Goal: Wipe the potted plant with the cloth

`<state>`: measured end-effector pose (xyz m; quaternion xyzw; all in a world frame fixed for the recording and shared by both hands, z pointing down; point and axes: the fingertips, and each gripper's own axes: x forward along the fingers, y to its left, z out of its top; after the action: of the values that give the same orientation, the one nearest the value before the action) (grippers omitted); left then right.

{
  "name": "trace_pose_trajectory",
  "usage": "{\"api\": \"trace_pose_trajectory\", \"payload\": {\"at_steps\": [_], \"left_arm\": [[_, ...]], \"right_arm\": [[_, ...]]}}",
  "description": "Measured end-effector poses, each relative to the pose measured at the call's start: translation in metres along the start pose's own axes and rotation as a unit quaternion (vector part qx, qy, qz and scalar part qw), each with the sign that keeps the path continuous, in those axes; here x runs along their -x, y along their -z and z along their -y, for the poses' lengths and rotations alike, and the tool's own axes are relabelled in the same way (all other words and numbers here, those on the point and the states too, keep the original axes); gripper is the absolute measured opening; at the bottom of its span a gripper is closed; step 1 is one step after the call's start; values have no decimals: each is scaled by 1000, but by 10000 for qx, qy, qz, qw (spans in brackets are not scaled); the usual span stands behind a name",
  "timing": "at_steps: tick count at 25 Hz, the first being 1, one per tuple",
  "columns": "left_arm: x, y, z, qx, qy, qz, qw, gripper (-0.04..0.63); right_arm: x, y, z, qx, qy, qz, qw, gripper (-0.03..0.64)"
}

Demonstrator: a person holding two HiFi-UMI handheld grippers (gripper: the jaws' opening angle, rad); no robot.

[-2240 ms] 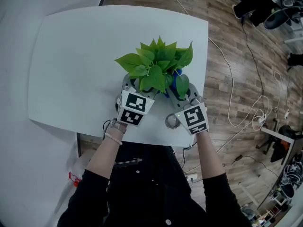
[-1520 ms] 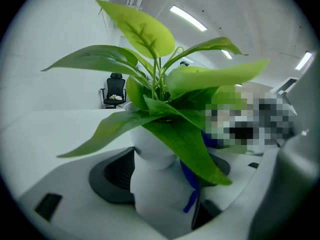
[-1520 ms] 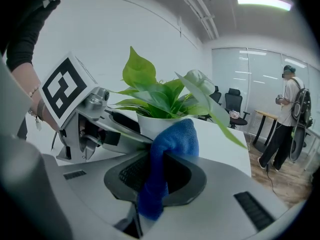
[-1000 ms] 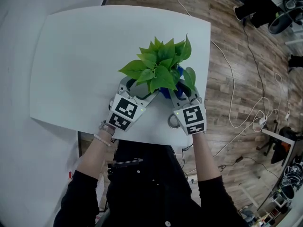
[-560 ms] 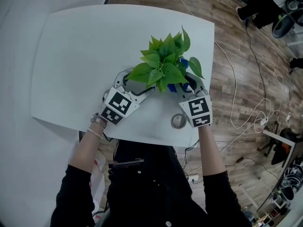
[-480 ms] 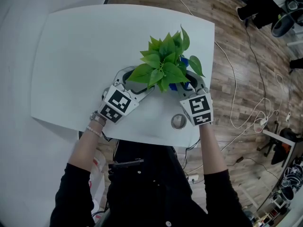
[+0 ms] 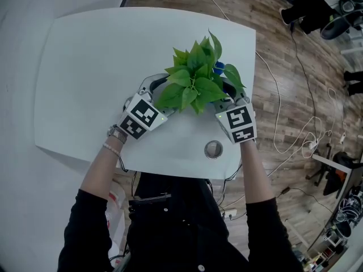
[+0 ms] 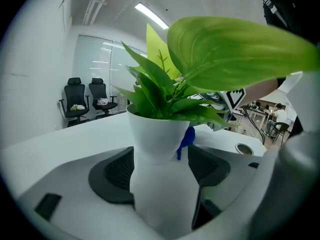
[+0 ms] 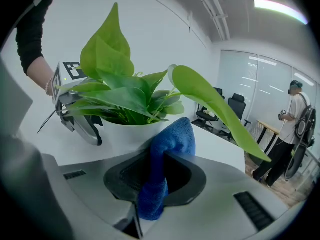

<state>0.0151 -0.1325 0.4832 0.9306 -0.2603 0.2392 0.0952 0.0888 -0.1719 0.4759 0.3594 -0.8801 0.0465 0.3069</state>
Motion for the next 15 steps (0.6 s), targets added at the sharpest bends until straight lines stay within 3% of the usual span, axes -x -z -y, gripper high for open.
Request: {"api": "trace_pose_trajectory", "payload": {"at_steps": [6, 15], "left_arm": [[-10, -8, -1, 45, -7, 152, 9999, 331], [-12, -7, -14, 90, -315, 160, 9993, 330]], "right_arm": [[0, 1, -3, 34, -48, 6, 10000, 95], [-4, -1, -10, -62, 0, 55, 10000, 95]]}}
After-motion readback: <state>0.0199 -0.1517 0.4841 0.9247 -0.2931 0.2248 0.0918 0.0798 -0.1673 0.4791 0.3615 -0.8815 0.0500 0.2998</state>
